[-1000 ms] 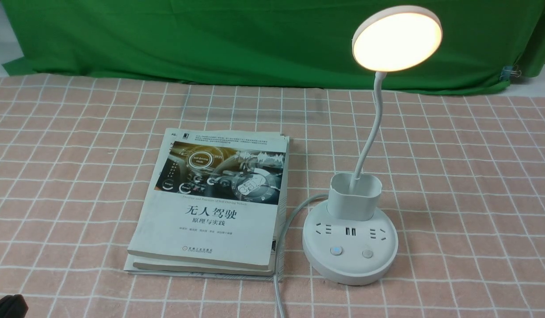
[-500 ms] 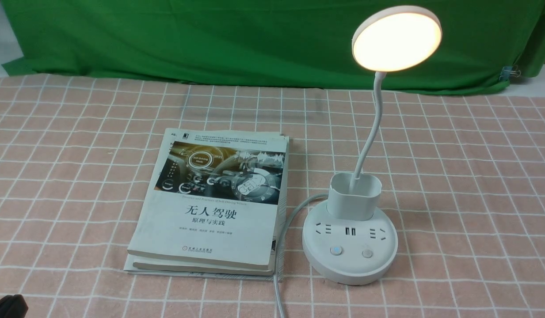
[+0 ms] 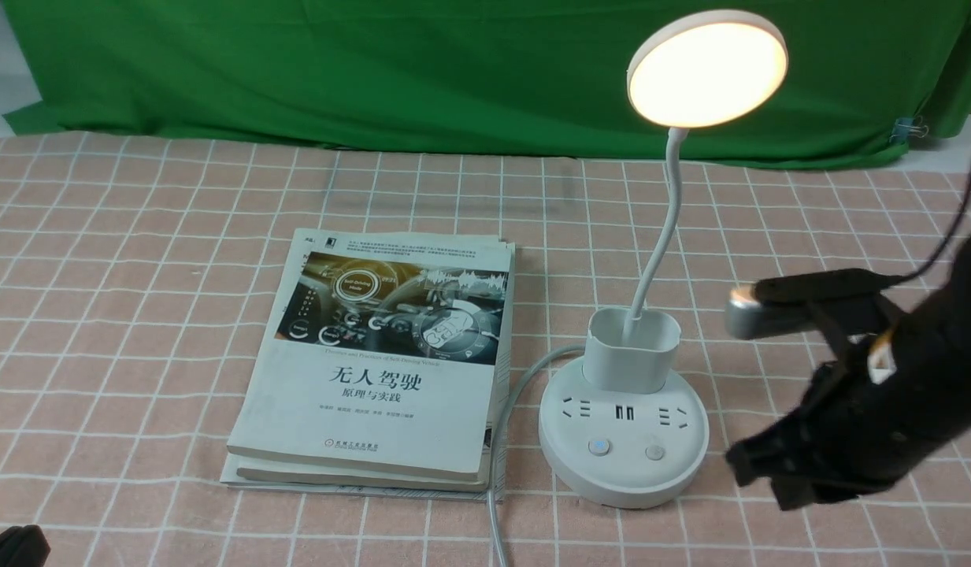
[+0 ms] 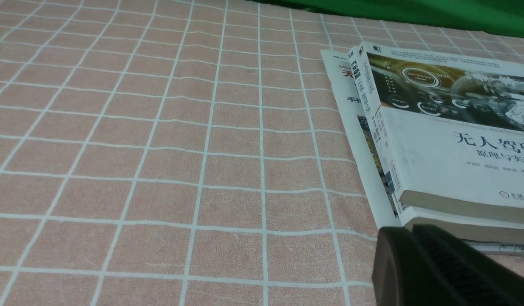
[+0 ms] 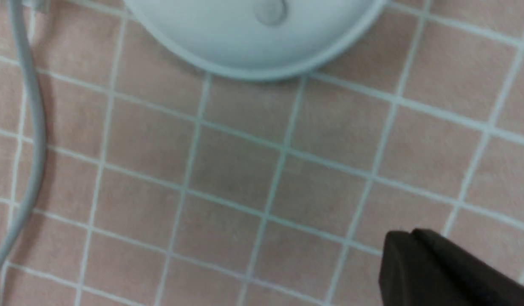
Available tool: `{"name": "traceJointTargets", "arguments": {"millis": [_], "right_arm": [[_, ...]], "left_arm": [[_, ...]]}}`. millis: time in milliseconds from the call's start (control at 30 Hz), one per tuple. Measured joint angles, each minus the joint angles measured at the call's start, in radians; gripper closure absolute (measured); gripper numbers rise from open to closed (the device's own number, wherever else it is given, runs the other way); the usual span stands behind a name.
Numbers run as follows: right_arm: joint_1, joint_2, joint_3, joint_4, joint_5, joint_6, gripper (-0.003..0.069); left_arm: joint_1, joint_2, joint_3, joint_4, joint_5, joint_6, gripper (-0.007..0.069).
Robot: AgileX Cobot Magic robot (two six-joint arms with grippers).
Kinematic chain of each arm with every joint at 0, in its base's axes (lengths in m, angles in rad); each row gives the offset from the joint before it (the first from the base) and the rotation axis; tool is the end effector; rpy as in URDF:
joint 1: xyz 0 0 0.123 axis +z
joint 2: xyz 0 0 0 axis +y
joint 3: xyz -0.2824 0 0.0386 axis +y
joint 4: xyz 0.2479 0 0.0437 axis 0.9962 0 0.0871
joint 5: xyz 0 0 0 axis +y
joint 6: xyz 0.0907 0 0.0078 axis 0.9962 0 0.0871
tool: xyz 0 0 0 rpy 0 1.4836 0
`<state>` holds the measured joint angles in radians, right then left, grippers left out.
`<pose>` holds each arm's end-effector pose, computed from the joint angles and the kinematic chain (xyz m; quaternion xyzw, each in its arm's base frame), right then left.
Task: Turn off the table lamp on the pink coffee tablecloth by hand.
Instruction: 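Press the power button on the lamp base to turn the lamp off with the right gripper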
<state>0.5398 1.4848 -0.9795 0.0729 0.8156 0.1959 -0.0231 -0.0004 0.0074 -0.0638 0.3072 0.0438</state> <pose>0.2397 0.1493 0.2401 -0.1487 0.9741 0.0886 0.1455 0.0544 -0.0030 0.1829 0.0084 0.7824 -0.0200 0.6224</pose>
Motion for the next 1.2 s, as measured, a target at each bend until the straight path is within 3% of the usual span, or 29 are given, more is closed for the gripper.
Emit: {"name": "traceJointTargets", "arguments": {"millis": [200, 467, 1200], "right_arm": [[0.055, 0.175, -0.143, -0.012, -0.031, 0.014, 0.0616], [0.055, 0.307, -0.221, -0.019, -0.093, 0.021, 0.0616], [0.027, 0.354, -0.233, -0.022, -0.141, 0.021, 0.0616]], "left_arm": [[0.0, 0.0, 0.0, 0.0, 0.0, 0.0, 0.0618], [0.0, 0.0, 0.0, 0.0, 0.0, 0.0, 0.0618], [0.0, 0.0, 0.0, 0.0, 0.0, 0.0, 0.0618]]}}
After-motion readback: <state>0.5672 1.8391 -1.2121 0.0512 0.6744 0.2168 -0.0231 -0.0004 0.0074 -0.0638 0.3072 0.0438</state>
